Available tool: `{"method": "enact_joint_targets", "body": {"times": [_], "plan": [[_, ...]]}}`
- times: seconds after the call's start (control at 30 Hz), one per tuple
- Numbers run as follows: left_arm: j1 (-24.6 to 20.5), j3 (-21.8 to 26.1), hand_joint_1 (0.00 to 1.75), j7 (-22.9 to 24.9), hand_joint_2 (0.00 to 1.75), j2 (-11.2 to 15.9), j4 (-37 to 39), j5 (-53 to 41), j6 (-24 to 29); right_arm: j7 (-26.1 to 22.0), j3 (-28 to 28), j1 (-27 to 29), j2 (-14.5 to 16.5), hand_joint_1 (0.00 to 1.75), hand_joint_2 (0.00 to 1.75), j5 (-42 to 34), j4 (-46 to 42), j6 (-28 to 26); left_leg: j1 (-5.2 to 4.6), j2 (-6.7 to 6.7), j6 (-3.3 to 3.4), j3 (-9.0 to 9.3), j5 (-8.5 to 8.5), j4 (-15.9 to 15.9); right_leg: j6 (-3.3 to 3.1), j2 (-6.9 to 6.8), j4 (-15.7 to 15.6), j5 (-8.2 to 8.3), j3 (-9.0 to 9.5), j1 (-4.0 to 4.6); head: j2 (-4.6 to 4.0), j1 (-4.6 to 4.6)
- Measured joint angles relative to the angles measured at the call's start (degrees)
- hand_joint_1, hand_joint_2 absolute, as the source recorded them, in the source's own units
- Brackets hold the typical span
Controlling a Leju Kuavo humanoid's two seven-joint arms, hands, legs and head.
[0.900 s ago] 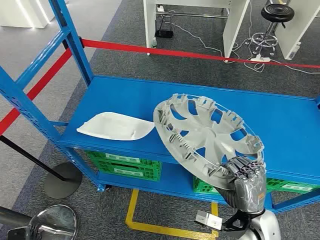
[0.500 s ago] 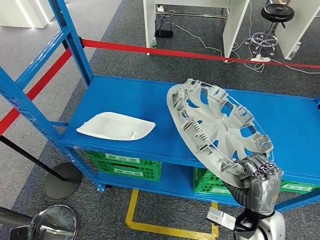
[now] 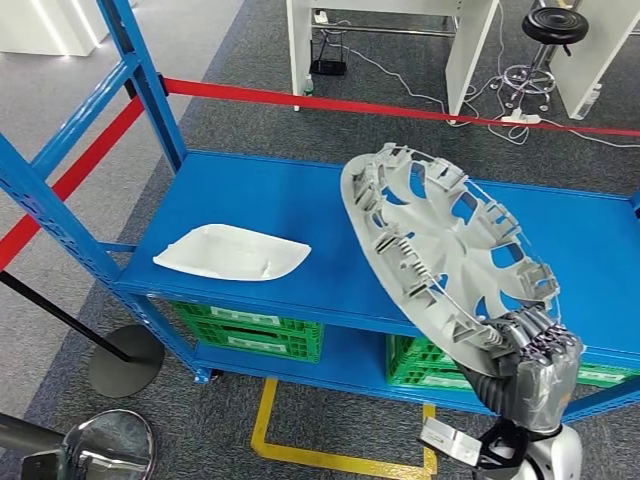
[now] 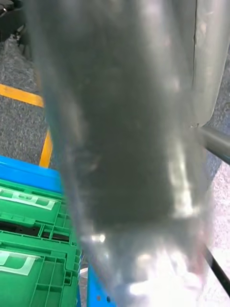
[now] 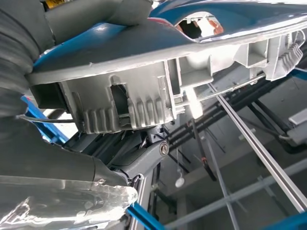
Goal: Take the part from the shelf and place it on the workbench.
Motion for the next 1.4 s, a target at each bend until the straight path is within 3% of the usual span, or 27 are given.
{"method": "enact_joint_targets", "body": {"times": [0.23, 0.5, 0.6, 0.63, 0.67, 0.73, 0.77, 0.8, 0.83, 0.87, 0.93, 0.97, 1.0, 1.1, 1.13, 1.2, 1.27, 1.3, 1.33, 1.4], "plan": [[-0.2, -0.4, 0.00, -5.2, 1.75, 0.0, 0.0, -5.8, 0.6, 0.0, -0.3, 0.3, 0.0, 1.75, 1.75, 2.5, -4.9, 0.0, 0.00, 0.00, 0.00, 0.00, 0.00, 0.0, 0.00, 0.01, 0.0, 0.00, -0.01, 0.00, 0.01, -0.01], [-0.4, -0.6, 0.00, -6.8, 1.75, 0.1, 0.0, -7.0, 0.0, 0.0, -0.3, 1.0, 0.0, 1.75, 1.75, 1.5, -7.4, 0.0, -0.06, 0.00, 0.06, 0.00, 0.01, 0.1, 0.13, 0.03, -0.1, 0.14, 0.03, -0.09, -0.01, -0.01], [-0.6, -1.0, 0.00, -7.8, 1.75, 0.1, -0.1, -7.4, 1.1, 0.0, 0.1, 1.3, -0.1, 1.75, 1.75, -3.9, -7.5, -0.1, 0.05, 0.10, 0.78, 0.35, 0.76, -0.9, 0.85, 0.07, -0.6, 0.47, 0.07, -0.17, 0.00, -0.02], [-0.8, -1.2, 0.00, -8.2, 1.75, 0.1, -0.2, -7.4, 1.5, 0.0, 0.3, 1.4, -0.2, 1.75, 1.75, -5.3, -7.5, -0.2, 0.27, 0.20, 1.01, 0.60, 1.17, -1.6, 1.10, 0.05, 0.1, -0.25, -0.32, -0.11, -0.01, 0.03], [-0.9, -1.4, 0.00, -8.6, 1.75, 0.1, -0.2, -7.6, 1.9, 0.0, 0.5, 1.5, -0.4, 1.75, 1.75, -6.1, -7.5, -0.2, 0.52, 0.32, 1.11, 0.81, 1.50, -2.1, 1.35, 0.04, 2.0, -1.59, -1.18, -0.12, -0.01, 0.09], [-1.1, -1.8, 0.00, -8.9, 1.75, 0.2, -0.3, -8.0, 2.5, -0.1, 0.8, 2.1, -0.9, 1.75, 1.75, -7.1, -7.5, -0.3, 0.79, 0.68, 1.16, 0.91, 1.67, -2.4, 1.96, 0.00, 9.3, -5.41, -4.26, -0.51, -0.01, 0.20], [-1.2, -2.0, 0.00, -9.0, 1.75, 0.2, -0.3, -8.3, 2.7, -0.1, 1.0, 2.5, -1.1, 1.75, 1.75, -7.7, -7.5, -0.3, 0.90, 0.89, 1.11, 0.89, 1.68, -2.4, 2.32, -0.01, 12.9, -6.72, -5.83, -0.80, -0.01, 0.20], [-1.2, -2.1, 0.00, -9.1, 1.75, 0.2, -0.3, -8.5, 2.9, -0.1, 1.0, 3.0, -1.4, 1.75, 1.75, -8.3, -7.5, -0.3, 1.06, 1.16, 0.96, 0.90, 1.67, -2.3, 2.71, -0.05, 15.1, -7.02, -6.75, -1.09, 0.00, 0.20], [-1.2, -2.3, 0.00, -9.3, 1.75, 0.2, -0.3, -8.8, 3.1, -0.1, 1.1, 3.4, -1.6, 1.75, 1.75, -8.6, -7.5, -0.3, 1.31, 1.41, 0.70, 0.90, 1.63, -2.2, 3.15, -0.17, 14.9, -6.12, -6.60, -1.40, 0.00, 0.20], [-1.2, -2.4, 0.00, -9.4, 1.75, 0.2, -0.3, -9.0, 3.2, -0.1, 1.1, 3.7, -1.8, 1.75, 1.75, -8.8, -7.5, -0.3, 1.66, 1.70, 0.30, 0.90, 1.53, -2.0, 3.66, -0.50, 12.4, -4.27, -5.28, -1.75, 0.00, 0.19], [-1.3, -2.5, 0.00, -9.6, 1.75, 0.3, -0.3, -9.3, 3.4, -0.1, 1.1, 4.0, -2.0, 1.75, 1.75, -8.9, -7.6, -0.3, 2.13, 2.35, -0.91, 0.73, 0.99, -1.1, 4.88, -1.94, 4.8, -1.16, -1.18, -2.18, 0.00, 0.45], [-1.3, -2.5, 0.00, -9.7, 1.75, 0.3, -0.4, -9.4, 3.5, -0.1, 1.0, 4.1, -2.1, 1.75, 1.75, -8.8, -7.7, -0.3, 2.14, 2.64, -1.47, 0.58, 0.69, -0.5, 4.84, -2.37, 2.5, -0.49, 0.11, -2.27, -0.01, 0.67], [-1.4, -2.6, 0.00, -9.8, 1.75, 0.4, -0.4, -9.6, 3.5, -0.1, 1.0, 4.3, -2.1, 1.75, 1.75, -8.8, -7.8, -0.3, 2.01, 2.85, -1.90, 0.40, 0.46, 0.1, 4.42, -2.48, 1.6, -0.64, 0.58, -2.32, -0.01, 0.85], [-1.6, -2.7, 0.00, -9.8, 1.75, 0.5, -0.5, -10.0, 3.6, 0.0, 0.8, 5.0, -2.2, 1.75, 1.75, -8.4, -8.4, -0.3, 1.90, 3.29, -2.63, -0.13, 0.06, 1.0, 2.25, -1.07, 2.8, -1.03, -0.81, -2.50, 0.01, 0.53], [-1.6, -2.8, 0.00, -9.8, 1.75, 0.5, -0.5, -10.2, 3.5, 0.0, 0.7, 5.2, -2.2, 1.75, 1.75, -8.2, -8.7, -0.3, 1.93, 3.18, -2.85, -0.50, -0.82, 1.7, 1.80, -0.63, 3.0, -0.84, -1.32, -2.48, 0.01, 0.36], [-1.7, -2.9, 0.00, -9.8, 1.75, 0.6, -0.4, -10.2, 3.5, 0.0, 0.6, 5.5, -2.2, 1.75, 1.75, -8.0, -9.2, -0.3, 1.91, 2.42, -2.99, -2.43, -4.80, 6.3, 0.82, 0.18, 3.0, -0.18, -2.32, -2.32, 0.01, 0.17], [-1.8, -3.0, 0.00, -9.6, 1.75, 0.6, -0.4, -10.3, 3.5, 0.0, 0.5, 5.7, -2.2, 1.75, 1.75, -7.8, -9.8, -0.3, 1.75, 1.71, -2.60, -5.28, -9.23, 13.9, 0.13, 1.07, 3.0, 0.61, -3.40, -1.93, 0.01, 0.02], [-1.9, -3.0, 0.00, -9.4, 1.75, 0.6, -0.3, -10.3, 3.6, 0.0, 0.4, 5.9, -2.2, 1.75, 1.75, -7.7, -10.0, -0.3, 1.64, 1.56, -2.27, -6.08, -10.17, 16.5, -0.04, 1.56, 3.0, 0.99, -3.93, -1.69, 0.01, -0.02], [-1.9, -3.1, 0.00, -9.2, 1.75, 0.6, -0.3, -10.2, 3.6, 0.0, 0.4, 6.1, -2.2, 1.75, 1.75, -7.7, -10.2, -0.3, 1.47, 1.43, -1.80, -5.97, -10.02, 17.1, -0.13, 2.13, 3.0, 1.39, -4.43, -1.41, 0.01, -0.03], [-2.0, -3.1, 0.00, -8.7, 1.75, 0.6, -0.3, -10.2, 3.6, 0.0, 0.3, 6.5, -2.2, 1.75, 1.75, -7.4, -10.8, -0.3, 0.87, 0.48, -0.36, -2.62, -7.22, 12.1, -0.18, 3.45, 3.0, 2.30, -5.41, -0.90, 0.01, -0.02]]}}
